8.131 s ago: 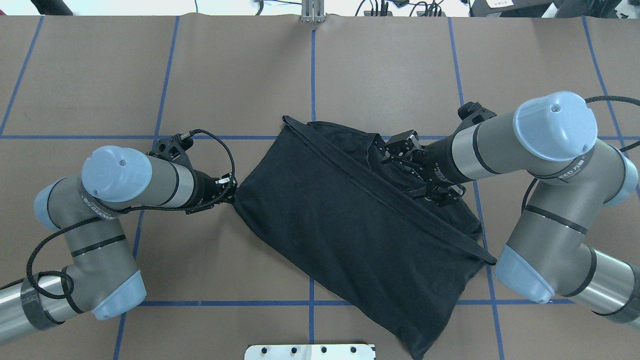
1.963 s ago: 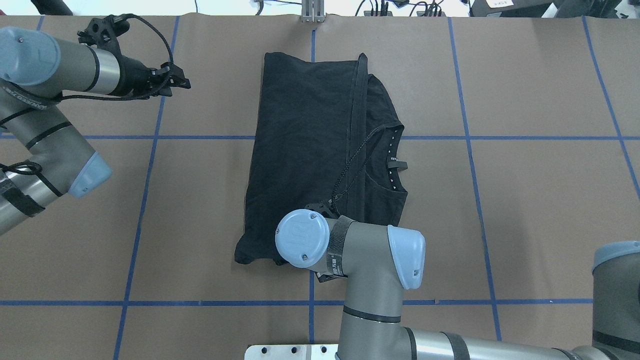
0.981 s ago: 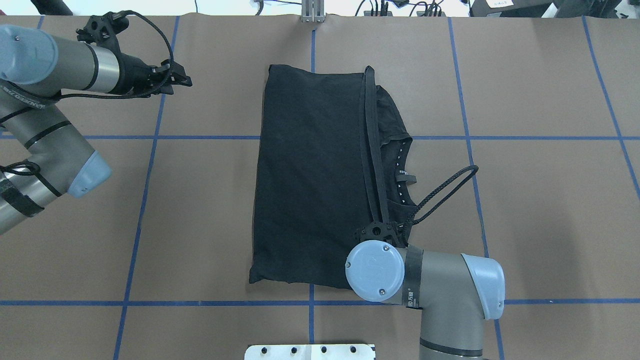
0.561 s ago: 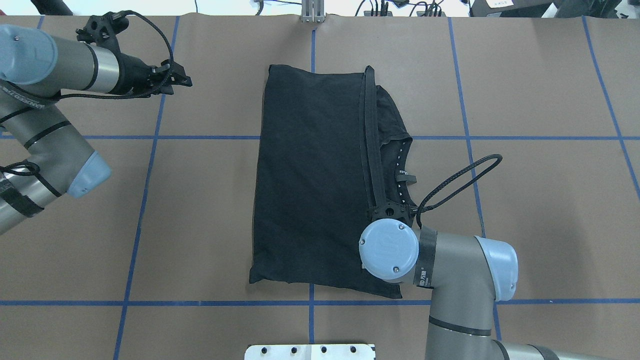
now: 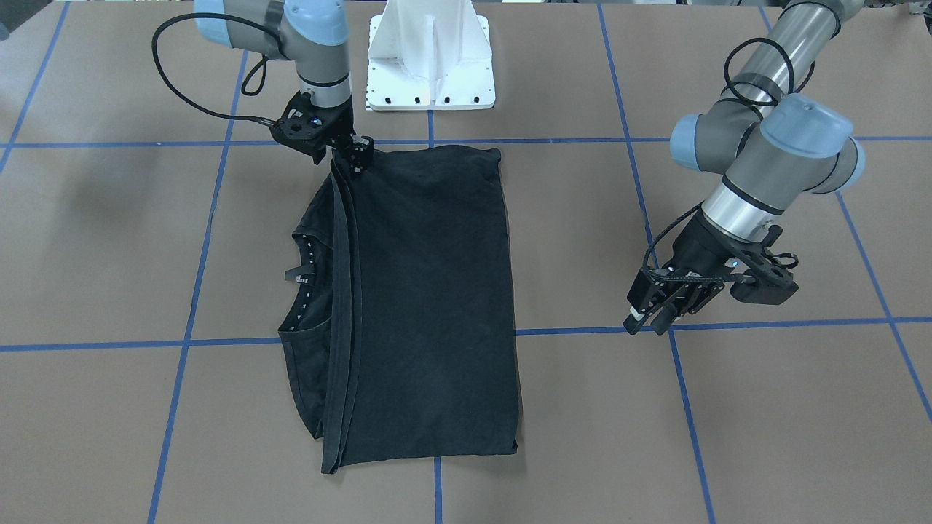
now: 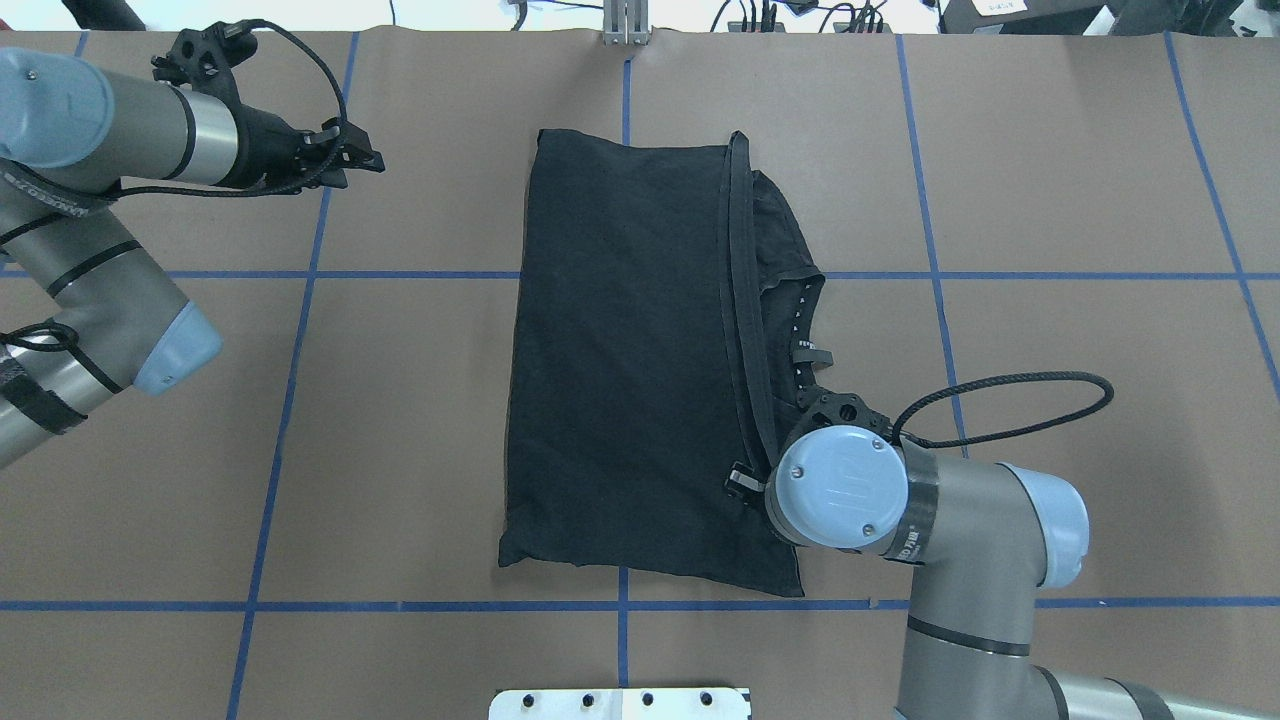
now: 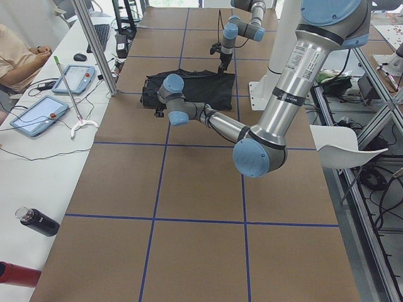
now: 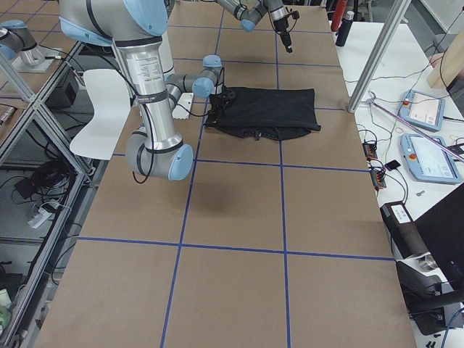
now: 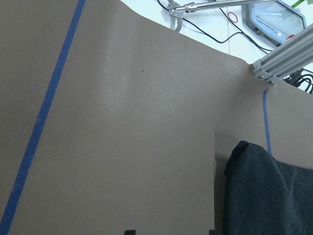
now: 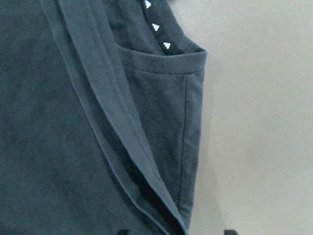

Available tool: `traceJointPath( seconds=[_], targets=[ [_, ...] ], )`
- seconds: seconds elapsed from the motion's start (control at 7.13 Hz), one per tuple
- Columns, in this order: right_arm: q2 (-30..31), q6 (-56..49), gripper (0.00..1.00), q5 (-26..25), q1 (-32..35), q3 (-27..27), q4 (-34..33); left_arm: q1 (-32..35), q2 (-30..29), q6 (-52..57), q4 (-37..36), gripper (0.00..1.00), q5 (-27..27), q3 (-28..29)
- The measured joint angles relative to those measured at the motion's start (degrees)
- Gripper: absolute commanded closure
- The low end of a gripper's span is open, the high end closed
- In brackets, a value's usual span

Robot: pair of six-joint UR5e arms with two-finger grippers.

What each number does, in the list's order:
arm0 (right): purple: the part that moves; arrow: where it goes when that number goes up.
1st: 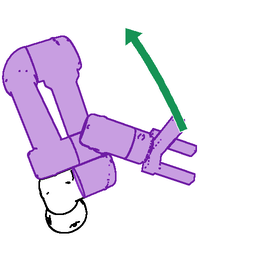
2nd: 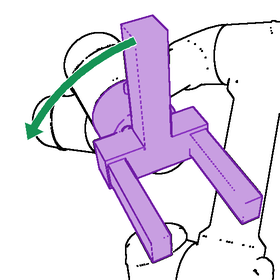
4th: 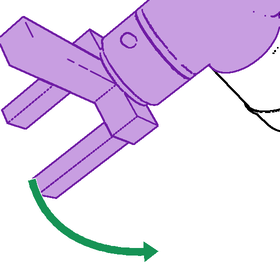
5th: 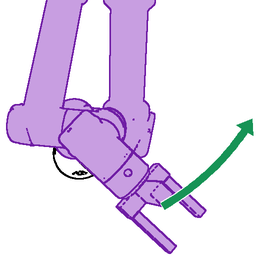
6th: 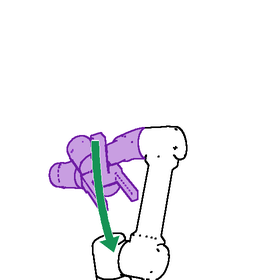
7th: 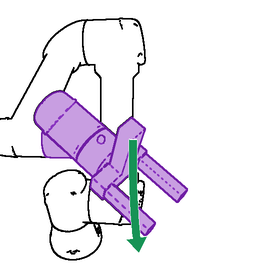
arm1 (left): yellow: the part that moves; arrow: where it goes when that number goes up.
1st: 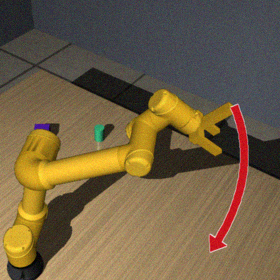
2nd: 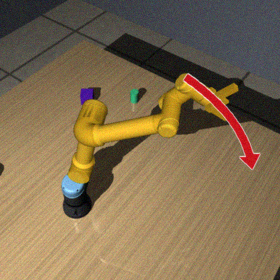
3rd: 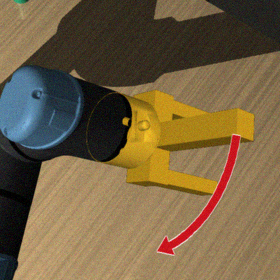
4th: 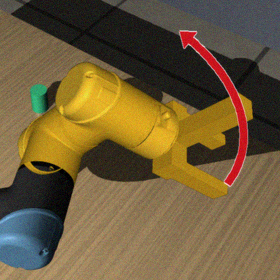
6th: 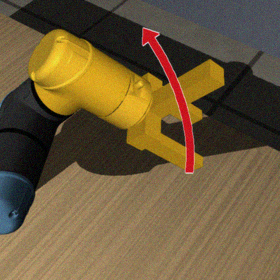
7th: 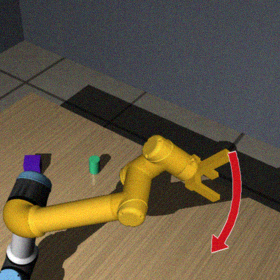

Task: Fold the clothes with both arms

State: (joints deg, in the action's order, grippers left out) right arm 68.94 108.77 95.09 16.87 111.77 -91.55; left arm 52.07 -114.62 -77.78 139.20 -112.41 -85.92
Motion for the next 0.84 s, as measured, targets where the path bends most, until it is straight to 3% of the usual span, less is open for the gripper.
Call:
traceJointPath(
  seconds=[0.28,0.7,0.84],
  targets=[
    [2.16,8.85,0.26,-1.78,-0.34,0.16,5.18,-0.02,-0.06,0.0,-1.35,0.41,0.0,-0.93],
    [2.42,15.43,0.28,-4.22,-2.67,-0.23,6.04,-0.03,-0.07,0.0,-1.89,0.41,0.0,-1.32],
    [2.44,16.17,0.41,-4.47,-3.04,-0.34,6.09,-0.04,-0.08,0.0,-1.9,0.41,0.0,-1.34]
  ],
)
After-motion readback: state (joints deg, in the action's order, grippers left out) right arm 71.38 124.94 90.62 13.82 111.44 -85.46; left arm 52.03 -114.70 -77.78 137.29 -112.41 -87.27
